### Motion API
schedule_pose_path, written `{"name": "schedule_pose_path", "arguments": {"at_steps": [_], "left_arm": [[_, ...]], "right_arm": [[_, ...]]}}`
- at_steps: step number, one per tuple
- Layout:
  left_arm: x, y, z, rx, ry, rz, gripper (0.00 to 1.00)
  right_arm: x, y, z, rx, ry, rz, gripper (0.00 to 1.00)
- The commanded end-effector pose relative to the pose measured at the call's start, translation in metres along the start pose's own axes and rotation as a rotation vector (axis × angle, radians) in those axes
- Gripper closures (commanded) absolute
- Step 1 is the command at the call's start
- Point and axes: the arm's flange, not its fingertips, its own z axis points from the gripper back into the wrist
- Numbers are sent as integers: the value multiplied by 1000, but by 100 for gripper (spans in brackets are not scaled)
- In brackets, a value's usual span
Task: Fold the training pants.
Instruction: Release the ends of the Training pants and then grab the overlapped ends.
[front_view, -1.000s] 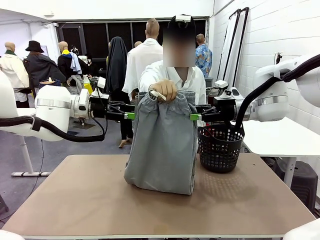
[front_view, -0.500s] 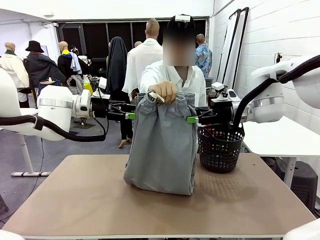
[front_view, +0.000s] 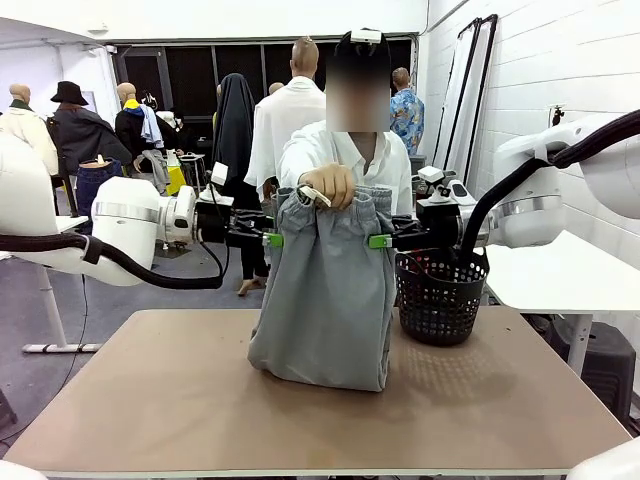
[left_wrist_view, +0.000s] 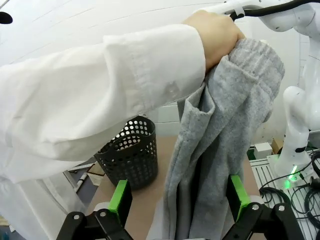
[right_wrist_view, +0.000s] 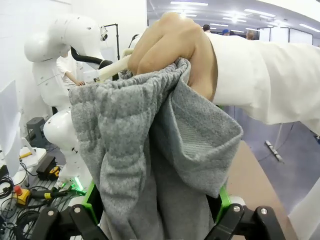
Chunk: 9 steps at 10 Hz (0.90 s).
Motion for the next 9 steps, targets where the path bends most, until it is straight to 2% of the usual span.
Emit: {"name": "schedule_pose_path", "arguments": {"at_steps": [1,3,6,9], "left_arm": [[4,8,-16,2,-11,29,0],[3,7,-22,-17,-13,38,0],[7,2,-7,-42,-7,35,0],[4,-3,12,-154,15,71,0]], "right_arm": [[0,-8,-15,9,-38,3,0],[-2,-8,-23,51,-26,-21,0],[-6,-5,-25,99,9,-55,0],[-3,0,-16,95,16,-36,0]]}}
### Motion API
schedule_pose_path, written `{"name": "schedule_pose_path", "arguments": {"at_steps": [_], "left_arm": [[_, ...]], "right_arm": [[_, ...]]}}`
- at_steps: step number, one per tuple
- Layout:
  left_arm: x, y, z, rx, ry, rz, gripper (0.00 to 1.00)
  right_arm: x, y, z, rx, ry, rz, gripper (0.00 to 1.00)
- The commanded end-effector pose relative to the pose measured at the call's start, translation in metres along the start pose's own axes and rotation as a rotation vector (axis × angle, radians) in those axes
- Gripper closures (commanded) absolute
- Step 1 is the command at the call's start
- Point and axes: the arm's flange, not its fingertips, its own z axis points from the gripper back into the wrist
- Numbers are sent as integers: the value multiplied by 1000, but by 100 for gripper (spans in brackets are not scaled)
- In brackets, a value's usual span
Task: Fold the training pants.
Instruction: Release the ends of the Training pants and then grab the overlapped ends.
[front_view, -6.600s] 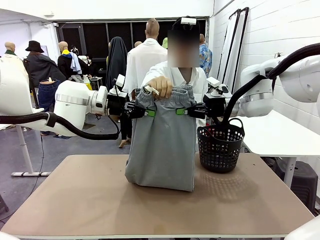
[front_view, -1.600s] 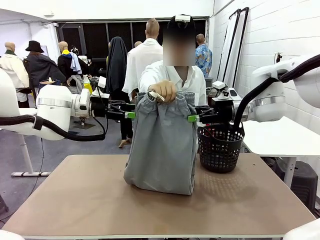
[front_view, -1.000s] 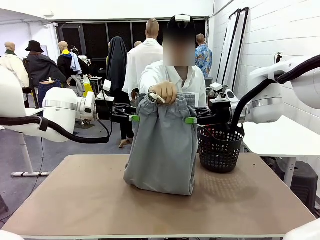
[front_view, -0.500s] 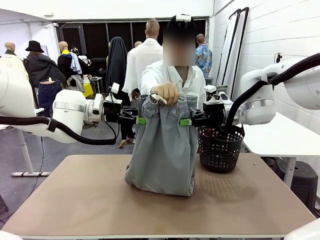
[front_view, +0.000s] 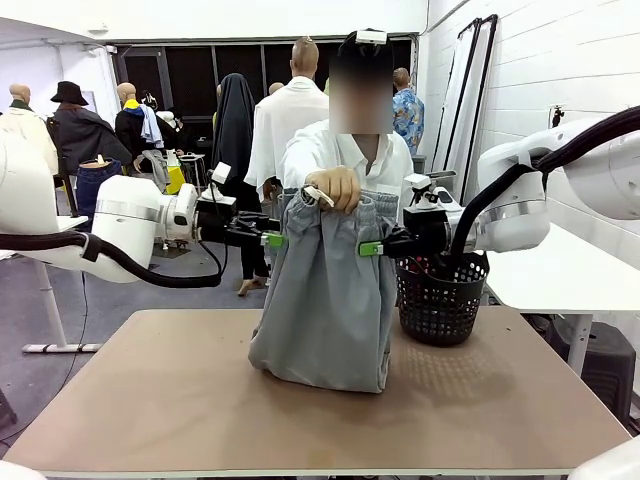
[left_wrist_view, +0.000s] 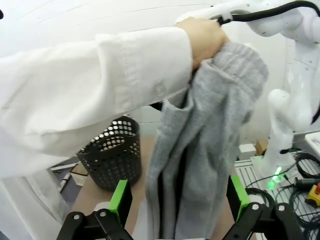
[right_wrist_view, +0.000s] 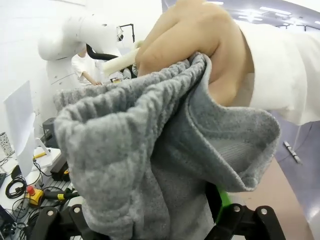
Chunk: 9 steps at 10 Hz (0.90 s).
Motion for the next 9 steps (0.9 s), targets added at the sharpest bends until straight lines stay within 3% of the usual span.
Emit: {"name": "schedule_pose_path", "arguments": {"at_steps": [1,2,5,9], "left_arm": [[2,-7,13,-114,15,35,0],[2,-11,12,-177,10,28,0],[1,-9,0,-186,-29,21,0],[-1,-6,-24,-66,-26,-47,0]], "right_arm": [[7,2,9,-2,11,1,0],[7,3,10,-4,10,4,0],[6,15,5,19,20,0,0],[10,42,5,2,59,16,0]]}}
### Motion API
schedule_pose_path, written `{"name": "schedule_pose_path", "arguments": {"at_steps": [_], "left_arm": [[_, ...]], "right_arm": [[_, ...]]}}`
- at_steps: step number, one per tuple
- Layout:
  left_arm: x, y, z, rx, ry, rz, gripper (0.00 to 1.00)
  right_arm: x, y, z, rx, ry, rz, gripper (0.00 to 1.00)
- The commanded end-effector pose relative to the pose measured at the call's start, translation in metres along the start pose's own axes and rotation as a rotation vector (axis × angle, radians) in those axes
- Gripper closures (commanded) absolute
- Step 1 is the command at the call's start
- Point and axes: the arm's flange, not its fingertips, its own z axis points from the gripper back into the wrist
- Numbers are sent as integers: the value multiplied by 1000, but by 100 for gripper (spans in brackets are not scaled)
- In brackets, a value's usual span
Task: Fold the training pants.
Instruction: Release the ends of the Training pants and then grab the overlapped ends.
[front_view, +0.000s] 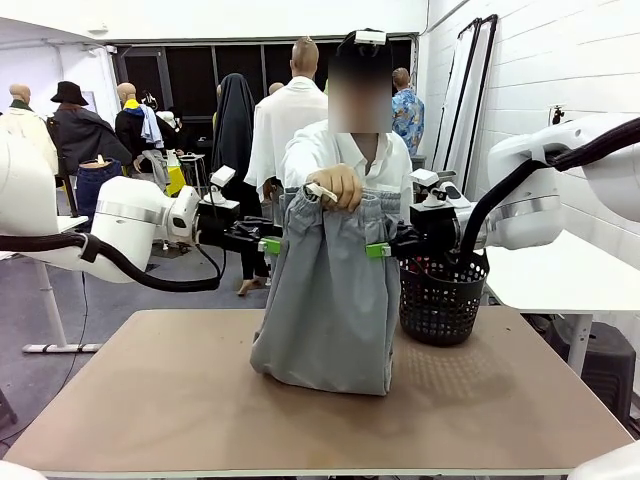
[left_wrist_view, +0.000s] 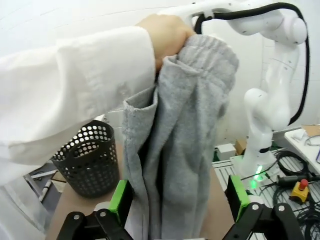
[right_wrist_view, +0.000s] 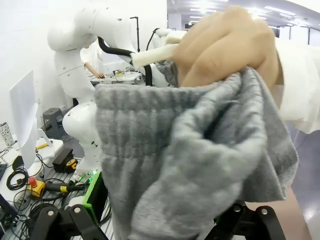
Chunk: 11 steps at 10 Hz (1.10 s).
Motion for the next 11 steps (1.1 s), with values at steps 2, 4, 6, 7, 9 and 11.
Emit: {"name": "schedule_pose_path", "arguments": {"at_steps": [2,4,6,7,9,11], "left_arm": [[-2,6,-15,80,-19,-68,0],[-3,6,-18,87,-31,-73,0],[-1,5,-21,75,-49,-79,0],[-1,6,-21,68,-52,-82,0],[0,3,-23,55,-57,-78,0],[2,3,-23,75,-53,-90,0]], "right_arm": [[2,15,1,-49,34,-12,0],[1,19,-3,-190,57,1,0],[-2,16,-7,-319,51,-19,0],[-5,11,-9,-337,37,-28,0],[-7,5,-11,-344,-1,-35,0],[-5,0,-11,-335,-15,-28,0]]}}
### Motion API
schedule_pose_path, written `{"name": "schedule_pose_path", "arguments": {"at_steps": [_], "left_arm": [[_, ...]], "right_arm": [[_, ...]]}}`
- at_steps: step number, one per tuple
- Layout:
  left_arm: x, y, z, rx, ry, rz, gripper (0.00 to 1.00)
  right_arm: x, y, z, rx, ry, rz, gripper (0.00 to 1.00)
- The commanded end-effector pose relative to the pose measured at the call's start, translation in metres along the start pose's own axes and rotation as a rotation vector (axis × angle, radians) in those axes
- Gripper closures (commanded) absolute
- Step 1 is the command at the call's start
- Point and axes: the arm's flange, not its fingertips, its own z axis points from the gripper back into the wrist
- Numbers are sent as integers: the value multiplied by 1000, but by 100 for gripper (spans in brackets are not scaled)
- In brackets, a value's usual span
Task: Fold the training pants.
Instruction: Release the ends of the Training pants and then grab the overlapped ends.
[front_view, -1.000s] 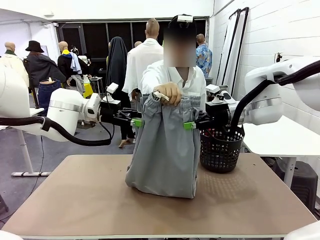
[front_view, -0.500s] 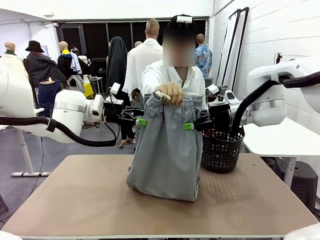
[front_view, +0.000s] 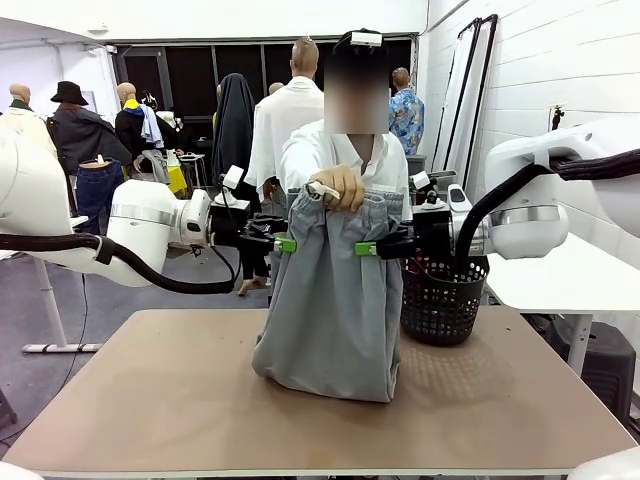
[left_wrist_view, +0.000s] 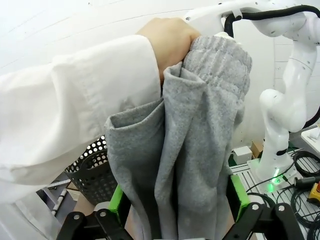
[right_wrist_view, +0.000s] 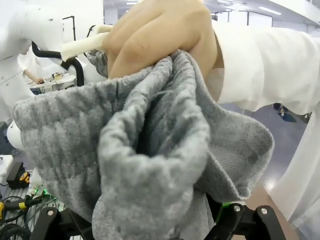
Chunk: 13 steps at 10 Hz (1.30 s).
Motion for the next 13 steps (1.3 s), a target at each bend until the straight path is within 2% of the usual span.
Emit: {"name": "schedule_pose_path", "arguments": {"at_steps": [1,3,8,13], "left_arm": [[3,-1,-5,54,-21,-41,0],[5,-5,-10,25,-61,-2,0],[9,-11,-15,-113,-16,67,0],[2,-8,-45,16,-60,34,0]], "right_arm": [[2,-5,-8,-4,-36,-2,0],[5,-6,-9,0,-41,16,0],[6,-11,-6,-25,-60,60,0],[5,-17,-6,-32,-69,109,0]]}}
